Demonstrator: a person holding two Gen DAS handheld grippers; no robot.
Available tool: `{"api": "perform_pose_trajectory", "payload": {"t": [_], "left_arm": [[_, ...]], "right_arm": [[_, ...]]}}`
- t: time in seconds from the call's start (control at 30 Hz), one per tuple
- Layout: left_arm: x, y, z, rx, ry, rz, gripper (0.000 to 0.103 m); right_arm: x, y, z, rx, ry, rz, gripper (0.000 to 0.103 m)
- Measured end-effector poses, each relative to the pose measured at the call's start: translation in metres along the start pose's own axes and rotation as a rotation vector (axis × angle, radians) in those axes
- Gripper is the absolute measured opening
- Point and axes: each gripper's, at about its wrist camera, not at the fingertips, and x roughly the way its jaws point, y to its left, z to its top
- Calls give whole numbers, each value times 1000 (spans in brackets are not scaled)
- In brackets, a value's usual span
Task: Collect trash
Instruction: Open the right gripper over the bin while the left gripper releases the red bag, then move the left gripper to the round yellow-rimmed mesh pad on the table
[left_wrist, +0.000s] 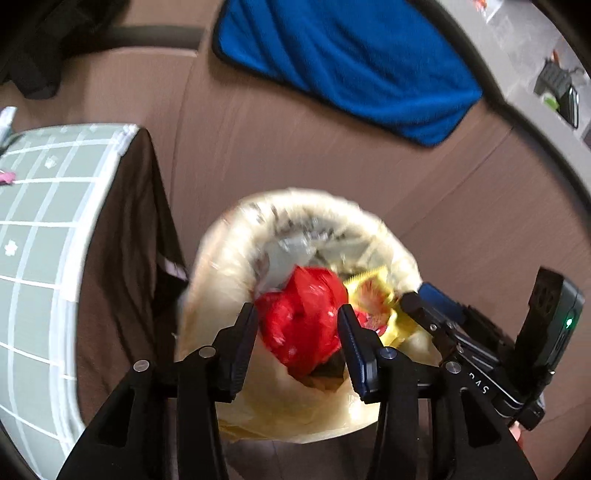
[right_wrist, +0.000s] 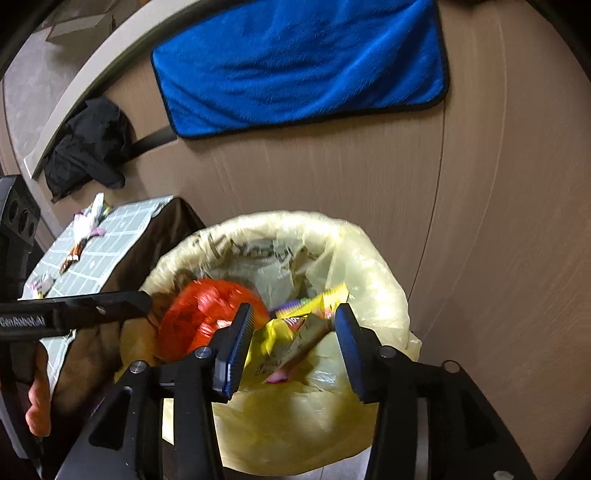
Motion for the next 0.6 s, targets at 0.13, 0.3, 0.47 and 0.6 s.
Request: {"api": "perform_pose_trajectory", "payload": {"t": [0.13, 0.3, 0.47, 0.6], "left_arm": [[-35, 11, 4, -4, -96, 67, 46], [-87, 35, -2, 12, -211, 143, 46], [-139, 71, -21, 24, -273, 235, 46], [-175, 109, -40, 18, -289, 295, 46]], "right_arm": [[-16, 4, 8, 5, -45, -17, 43], [-36, 15, 17, 7, -98, 2, 43], [-50, 50, 24, -28, -144, 64, 44], [-46, 92, 28, -92, -132, 120, 44]]}}
